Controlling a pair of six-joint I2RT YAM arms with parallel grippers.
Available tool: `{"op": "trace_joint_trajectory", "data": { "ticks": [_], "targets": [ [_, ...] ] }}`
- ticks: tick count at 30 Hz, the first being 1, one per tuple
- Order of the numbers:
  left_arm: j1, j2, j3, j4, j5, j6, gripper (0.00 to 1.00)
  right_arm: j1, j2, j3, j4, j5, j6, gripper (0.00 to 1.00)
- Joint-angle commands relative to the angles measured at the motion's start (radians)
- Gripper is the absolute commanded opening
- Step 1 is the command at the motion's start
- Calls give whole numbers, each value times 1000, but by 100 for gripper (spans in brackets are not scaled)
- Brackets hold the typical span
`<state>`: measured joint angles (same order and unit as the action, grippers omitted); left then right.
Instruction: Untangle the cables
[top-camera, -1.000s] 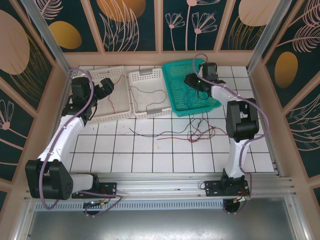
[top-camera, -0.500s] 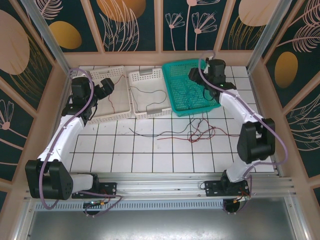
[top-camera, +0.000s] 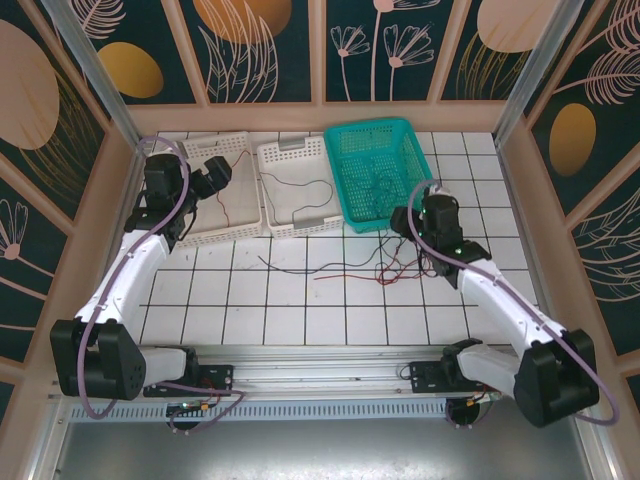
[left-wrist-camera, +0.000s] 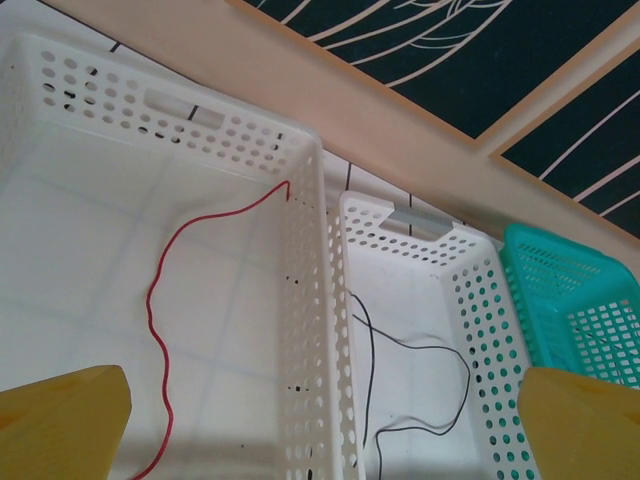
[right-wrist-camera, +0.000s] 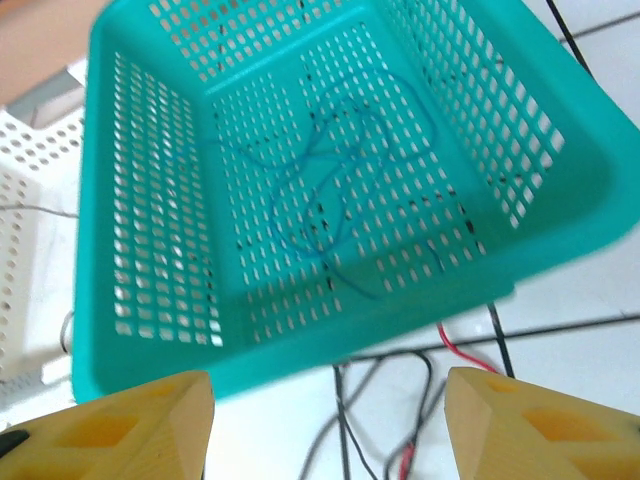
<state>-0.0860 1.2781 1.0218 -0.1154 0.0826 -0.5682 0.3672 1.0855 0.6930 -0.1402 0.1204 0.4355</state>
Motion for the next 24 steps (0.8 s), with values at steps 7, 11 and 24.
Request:
{"op": "trace_joint_trajectory", "data": {
  "ticks": [7,11,24],
  "targets": [
    [-23,-15,0,17,0,23,98,86,-48,-243,13,130,184,62],
    [-29,-10,0,17,-6,28,98,88,-15,-250,29,160,198,61],
    [-37,-9,3,12,-15,38,98,46,142,-232,127,158,207,46]
  ]
}}
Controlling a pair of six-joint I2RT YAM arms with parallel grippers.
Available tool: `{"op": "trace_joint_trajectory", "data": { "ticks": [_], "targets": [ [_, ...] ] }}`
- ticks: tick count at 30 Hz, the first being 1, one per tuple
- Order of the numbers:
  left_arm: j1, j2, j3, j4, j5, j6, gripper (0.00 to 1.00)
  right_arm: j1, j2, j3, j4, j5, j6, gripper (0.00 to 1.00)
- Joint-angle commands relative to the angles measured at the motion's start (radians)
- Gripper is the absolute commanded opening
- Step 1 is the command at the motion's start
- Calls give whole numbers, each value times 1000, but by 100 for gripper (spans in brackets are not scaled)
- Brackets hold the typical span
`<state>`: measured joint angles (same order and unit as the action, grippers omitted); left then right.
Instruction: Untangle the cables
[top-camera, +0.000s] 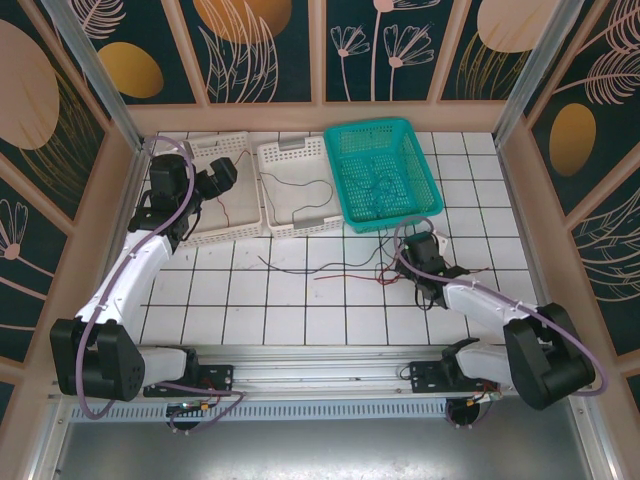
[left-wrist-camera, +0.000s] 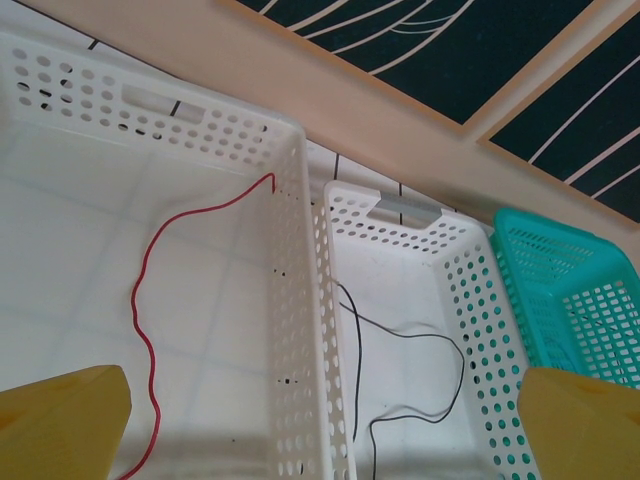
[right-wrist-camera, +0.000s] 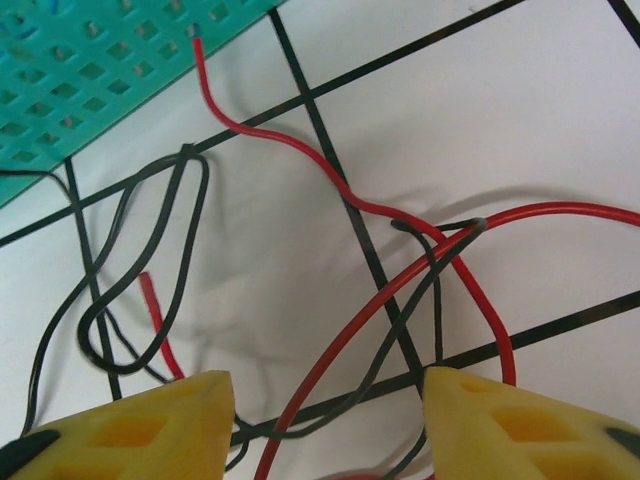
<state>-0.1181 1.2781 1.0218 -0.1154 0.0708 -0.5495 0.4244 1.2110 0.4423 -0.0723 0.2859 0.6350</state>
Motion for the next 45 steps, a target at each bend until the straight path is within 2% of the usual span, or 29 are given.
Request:
{"op": "trace_joint_trajectory", "data": {
  "ticks": [1,4,9,12,18,22,28,32,38,45],
  "targets": [
    [-5,-7,3,11,-2,19,98,-16,20,25,66,-7,6,40],
    [-5,-6,4,12,-2,20,99,-28,24,29,93,-13,-5,22],
    [-5,-6,3,12,-2,22,99,-54,35,45,107,-37,-28,0],
    [-5,-9,3,11,0,22,99,-61,0,51,114,-75,-44,0],
    [-7,-11,0,21,19,23,99,-55,-187,82,75,-142,-71,0],
    [-27,-30,-13,64,97,4,98,-44,-276,163,26,-211,-106,0],
    [-122,-63,1,85,165,-15,98,-19,-298,323,-2,-406,-139,0],
    [-155,-112,-7,93,223,-54,98,-13,-295,411,1,-476,-148,0],
    [-206,-242,-210,253,317,-184,97,-6,-273,482,25,-561,-129,0],
    [-398,-270,-359,396,306,-214,96,17,-245,494,73,-623,-77,0]
  ]
}}
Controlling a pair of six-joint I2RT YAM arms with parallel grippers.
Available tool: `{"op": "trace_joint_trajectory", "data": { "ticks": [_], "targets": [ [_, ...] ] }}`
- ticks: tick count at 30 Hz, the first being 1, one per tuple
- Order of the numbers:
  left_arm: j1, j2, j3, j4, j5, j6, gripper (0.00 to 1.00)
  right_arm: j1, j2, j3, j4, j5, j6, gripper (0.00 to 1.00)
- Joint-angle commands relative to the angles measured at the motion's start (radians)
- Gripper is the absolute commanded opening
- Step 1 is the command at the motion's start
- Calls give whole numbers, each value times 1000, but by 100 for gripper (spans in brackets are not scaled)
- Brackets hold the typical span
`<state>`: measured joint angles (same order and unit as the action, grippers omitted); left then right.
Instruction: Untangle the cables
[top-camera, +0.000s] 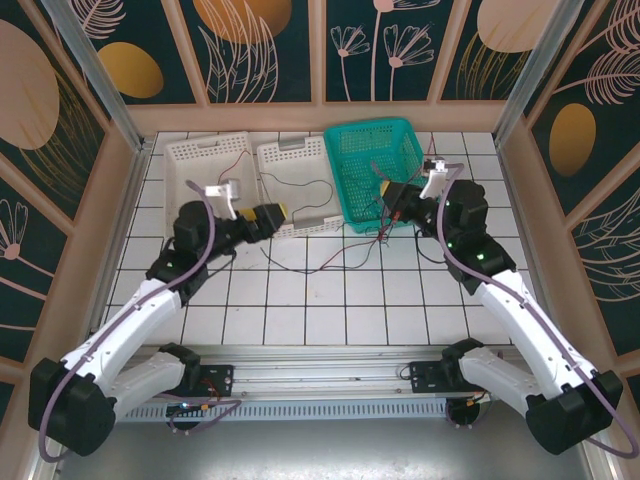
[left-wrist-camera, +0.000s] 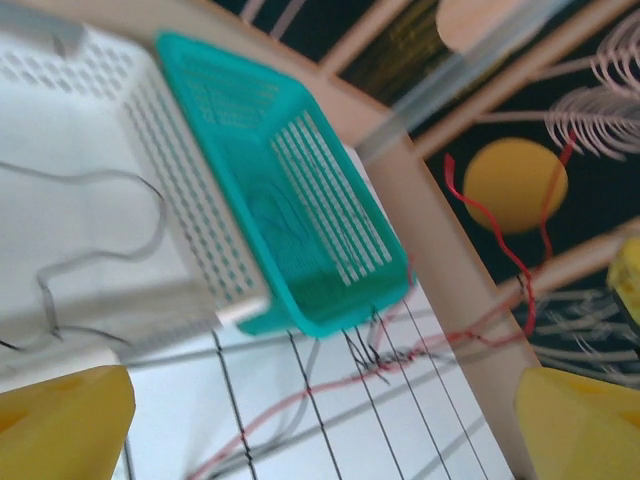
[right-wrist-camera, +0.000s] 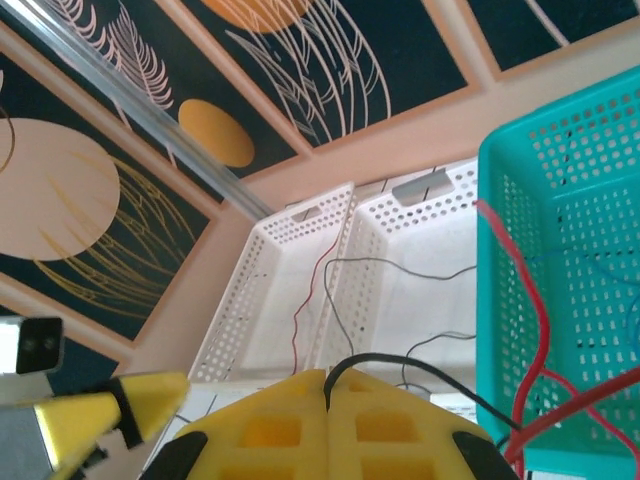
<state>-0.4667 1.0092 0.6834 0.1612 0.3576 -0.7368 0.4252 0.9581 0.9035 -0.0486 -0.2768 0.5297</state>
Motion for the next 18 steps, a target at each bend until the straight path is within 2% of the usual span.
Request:
{"op": "trace_joint_trajectory", "data": {
  "ticks": [1,9,18],
  "targets": [
    [-77,7,-26,128,13,-22,96,23,11,36,54,-64,33,0],
    [-245,74,-93,254,-9,-1,96,77,-12,45,82,-96,60,0],
    [-408,188,-75,233,-86,108,95,90,-34,63,115,-134,123,0]
  ]
}}
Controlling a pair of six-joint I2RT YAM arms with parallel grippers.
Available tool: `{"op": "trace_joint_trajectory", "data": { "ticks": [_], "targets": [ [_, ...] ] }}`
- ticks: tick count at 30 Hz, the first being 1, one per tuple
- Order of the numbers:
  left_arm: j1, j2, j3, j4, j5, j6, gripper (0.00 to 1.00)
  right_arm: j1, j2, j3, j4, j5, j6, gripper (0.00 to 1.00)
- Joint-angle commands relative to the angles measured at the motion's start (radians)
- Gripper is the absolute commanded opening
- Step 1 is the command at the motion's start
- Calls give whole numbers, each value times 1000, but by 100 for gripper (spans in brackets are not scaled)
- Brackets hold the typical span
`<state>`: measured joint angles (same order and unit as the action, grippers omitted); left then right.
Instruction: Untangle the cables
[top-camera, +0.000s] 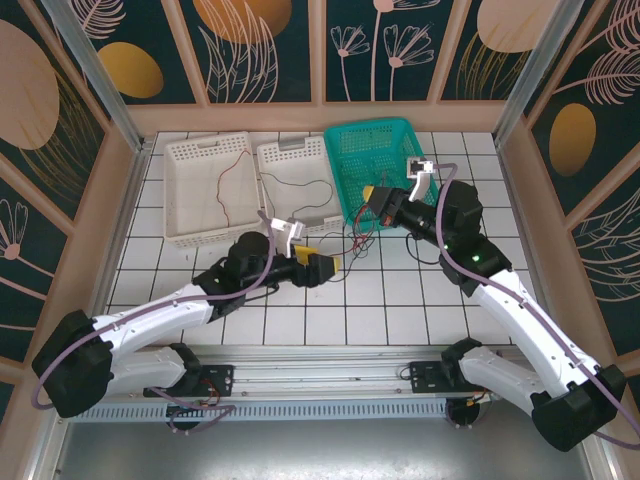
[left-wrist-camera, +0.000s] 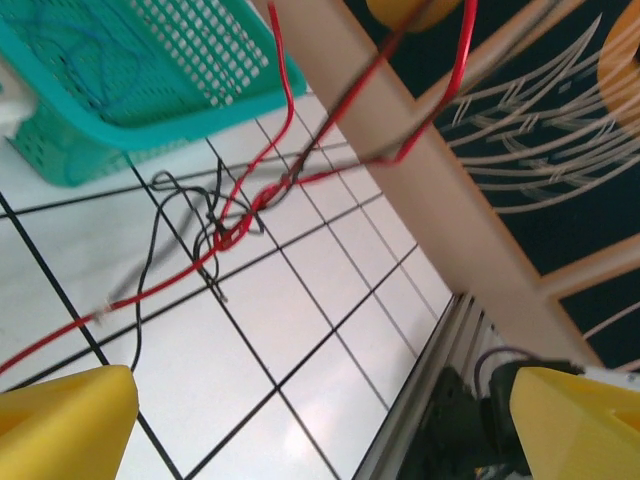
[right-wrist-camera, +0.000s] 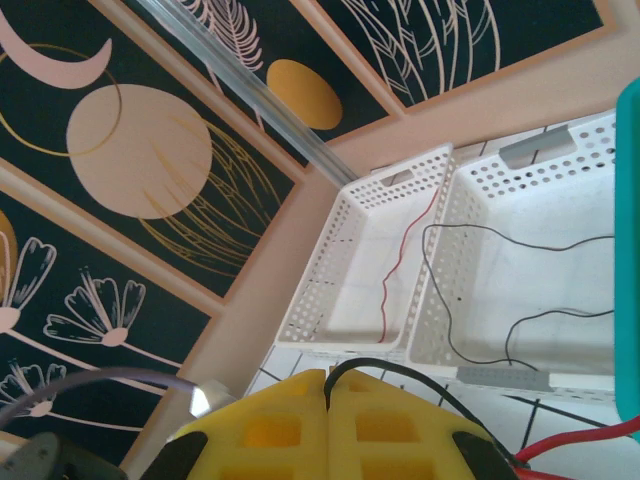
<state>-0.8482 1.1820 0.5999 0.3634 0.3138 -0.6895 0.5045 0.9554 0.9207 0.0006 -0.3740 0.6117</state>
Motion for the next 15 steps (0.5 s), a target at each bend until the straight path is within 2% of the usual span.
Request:
{"op": "trace_joint_trajectory", "data": {
  "ticks": [1,10,15],
  "targets": [
    [-40,24,14,17,-56,77,94,14,-36,50,67,-35,47,0],
    [-69,53,-9,-57,-213,165,94,26,-63,88,50,-35,81,0],
    [-72,106,-8,-75,-251,216,94,32,-63,102,46,-52,99,0]
  ]
}}
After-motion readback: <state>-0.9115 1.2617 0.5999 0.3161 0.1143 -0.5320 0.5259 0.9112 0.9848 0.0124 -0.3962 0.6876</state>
